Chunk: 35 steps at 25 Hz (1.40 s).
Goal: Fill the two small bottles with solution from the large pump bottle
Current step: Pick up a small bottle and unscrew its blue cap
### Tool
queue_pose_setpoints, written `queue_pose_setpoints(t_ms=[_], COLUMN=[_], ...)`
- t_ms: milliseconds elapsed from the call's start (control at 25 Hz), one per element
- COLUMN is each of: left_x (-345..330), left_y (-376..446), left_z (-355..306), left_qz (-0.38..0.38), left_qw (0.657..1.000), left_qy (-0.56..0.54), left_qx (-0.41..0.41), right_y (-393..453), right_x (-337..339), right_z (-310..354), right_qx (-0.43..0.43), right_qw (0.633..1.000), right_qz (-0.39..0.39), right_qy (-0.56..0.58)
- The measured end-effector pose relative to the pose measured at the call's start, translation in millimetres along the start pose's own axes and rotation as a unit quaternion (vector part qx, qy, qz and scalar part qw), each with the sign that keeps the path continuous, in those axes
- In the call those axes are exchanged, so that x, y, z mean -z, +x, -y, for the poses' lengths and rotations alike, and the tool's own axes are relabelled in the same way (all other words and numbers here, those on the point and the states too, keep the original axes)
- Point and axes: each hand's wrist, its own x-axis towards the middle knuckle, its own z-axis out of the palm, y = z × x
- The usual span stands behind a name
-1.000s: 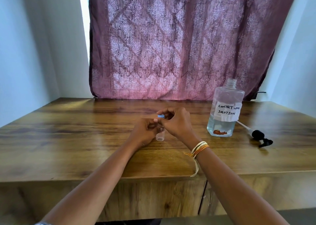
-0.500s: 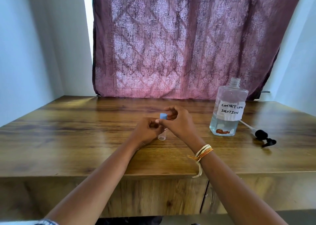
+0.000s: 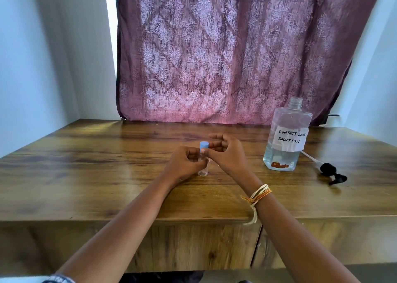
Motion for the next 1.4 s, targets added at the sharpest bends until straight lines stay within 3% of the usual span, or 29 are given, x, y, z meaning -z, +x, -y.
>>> queue_pose_setpoints(t_ms=[160,1040,1200,1320,1400], left_x=[-1,1,-1,-1,-1], left_y=[0,-3,-3,-1,0], left_z=[1,-2,-3,0,2], left_qz=[0.008,0.010,0.000,-0.003,-0.001], left_qw=[1.000,1.000,1.000,1.000,1.000], left_qy=[-0.005,-0.006,-0.005,0.008,0.010], left_qx=[-0.004,0.001,0.014,0.004,0.003], right_y=[0,4,6,6,5], right_x=[1,-1,0,6,14], right_z=[0,2,3,7,7], right_qx=[0.003,0.031,0.010,-0.058,-0.075], right_qw=[0.999,0.997,1.000,0.987,0.982], right_qz=[0.038,0.040,0.006,-0.002,-0.028], right_qy=[-0.008,-0.061,0.023,0.150,0.174])
